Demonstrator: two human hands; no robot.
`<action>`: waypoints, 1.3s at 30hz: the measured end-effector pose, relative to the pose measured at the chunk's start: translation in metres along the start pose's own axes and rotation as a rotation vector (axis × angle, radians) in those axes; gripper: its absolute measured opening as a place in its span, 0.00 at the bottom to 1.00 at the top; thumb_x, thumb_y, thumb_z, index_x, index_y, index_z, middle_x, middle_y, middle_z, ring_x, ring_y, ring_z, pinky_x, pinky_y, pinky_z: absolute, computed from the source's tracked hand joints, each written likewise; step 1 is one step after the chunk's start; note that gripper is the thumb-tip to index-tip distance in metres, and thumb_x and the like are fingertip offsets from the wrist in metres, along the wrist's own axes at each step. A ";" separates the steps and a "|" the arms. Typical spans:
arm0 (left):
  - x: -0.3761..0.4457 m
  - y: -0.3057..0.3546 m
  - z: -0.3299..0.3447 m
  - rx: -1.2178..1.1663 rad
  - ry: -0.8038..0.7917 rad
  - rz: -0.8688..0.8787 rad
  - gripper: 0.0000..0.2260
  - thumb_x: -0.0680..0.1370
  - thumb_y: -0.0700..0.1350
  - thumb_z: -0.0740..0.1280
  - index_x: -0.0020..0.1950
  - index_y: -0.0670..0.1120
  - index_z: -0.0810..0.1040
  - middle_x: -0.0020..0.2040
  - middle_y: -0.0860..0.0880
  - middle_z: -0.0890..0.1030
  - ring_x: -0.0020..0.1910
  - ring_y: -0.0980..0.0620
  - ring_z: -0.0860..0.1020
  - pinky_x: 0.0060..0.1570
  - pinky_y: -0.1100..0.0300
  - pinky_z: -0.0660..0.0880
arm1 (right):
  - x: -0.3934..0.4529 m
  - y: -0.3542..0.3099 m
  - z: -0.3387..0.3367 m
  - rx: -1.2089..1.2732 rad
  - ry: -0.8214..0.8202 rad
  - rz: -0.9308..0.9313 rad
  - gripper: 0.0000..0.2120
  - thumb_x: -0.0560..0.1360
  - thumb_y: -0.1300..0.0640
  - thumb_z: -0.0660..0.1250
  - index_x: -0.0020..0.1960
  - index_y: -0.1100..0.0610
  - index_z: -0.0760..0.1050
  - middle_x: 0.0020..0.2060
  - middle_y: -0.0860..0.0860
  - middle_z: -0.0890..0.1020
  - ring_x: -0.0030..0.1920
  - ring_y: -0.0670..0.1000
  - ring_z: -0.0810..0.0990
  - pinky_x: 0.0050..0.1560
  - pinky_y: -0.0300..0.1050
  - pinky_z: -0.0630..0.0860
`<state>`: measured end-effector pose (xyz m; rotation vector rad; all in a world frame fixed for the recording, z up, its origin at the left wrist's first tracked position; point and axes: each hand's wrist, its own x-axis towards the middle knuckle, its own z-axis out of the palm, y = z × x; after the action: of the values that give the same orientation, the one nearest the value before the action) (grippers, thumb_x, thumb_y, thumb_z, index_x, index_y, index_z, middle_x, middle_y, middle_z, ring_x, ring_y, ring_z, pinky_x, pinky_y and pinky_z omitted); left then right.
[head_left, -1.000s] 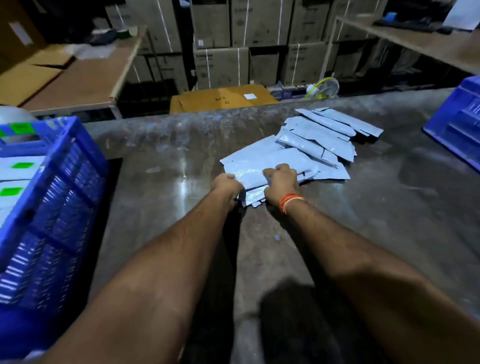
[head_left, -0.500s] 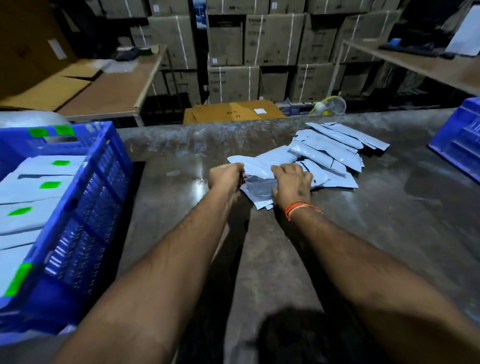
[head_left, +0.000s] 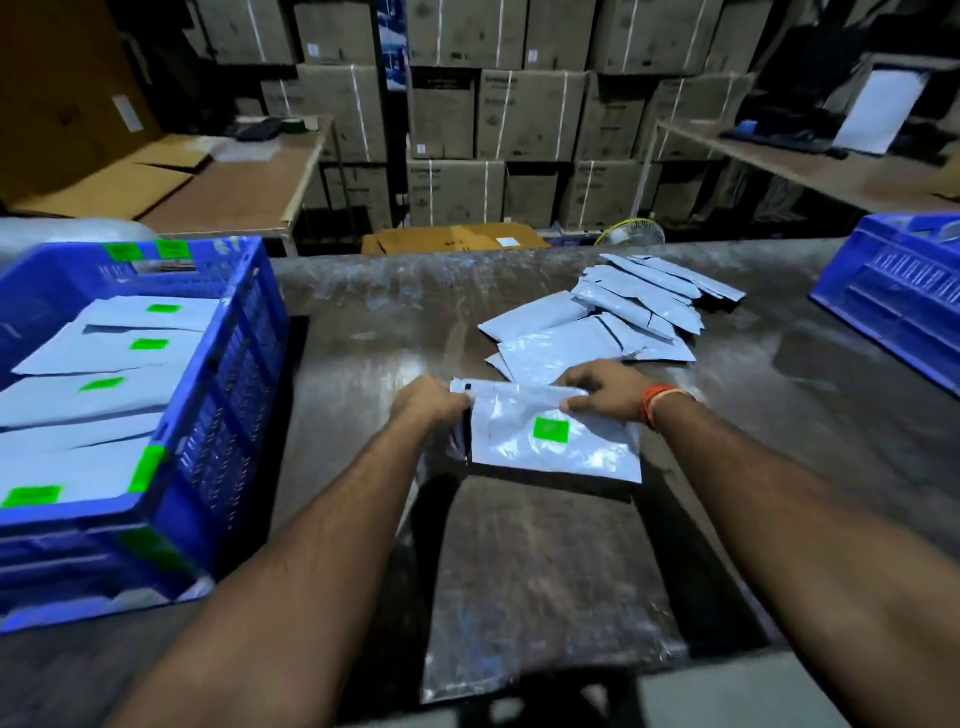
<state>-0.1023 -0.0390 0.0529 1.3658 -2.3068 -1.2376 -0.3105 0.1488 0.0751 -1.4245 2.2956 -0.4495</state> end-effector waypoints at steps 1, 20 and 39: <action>-0.007 -0.007 0.004 0.041 -0.051 -0.030 0.15 0.65 0.56 0.74 0.39 0.45 0.80 0.43 0.45 0.84 0.45 0.45 0.83 0.42 0.58 0.78 | -0.004 0.002 0.010 -0.022 -0.028 0.011 0.12 0.75 0.53 0.72 0.59 0.50 0.81 0.53 0.46 0.84 0.53 0.48 0.82 0.59 0.46 0.76; -0.073 -0.052 0.125 0.582 0.126 0.522 0.23 0.84 0.51 0.52 0.79 0.46 0.62 0.79 0.43 0.61 0.79 0.37 0.54 0.76 0.40 0.55 | -0.059 -0.001 0.149 -0.271 0.379 0.082 0.28 0.81 0.47 0.46 0.80 0.50 0.57 0.80 0.49 0.57 0.80 0.50 0.52 0.73 0.55 0.58; -0.063 -0.058 0.134 0.708 0.081 0.459 0.26 0.83 0.56 0.44 0.82 0.56 0.53 0.83 0.50 0.52 0.82 0.45 0.48 0.77 0.41 0.48 | -0.049 0.005 0.159 -0.324 0.250 0.045 0.27 0.83 0.44 0.48 0.81 0.49 0.51 0.81 0.48 0.53 0.80 0.51 0.48 0.76 0.53 0.53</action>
<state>-0.1011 0.0735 -0.0596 0.8992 -2.8943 -0.2251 -0.2165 0.1860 -0.0572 -1.5329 2.6933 -0.2620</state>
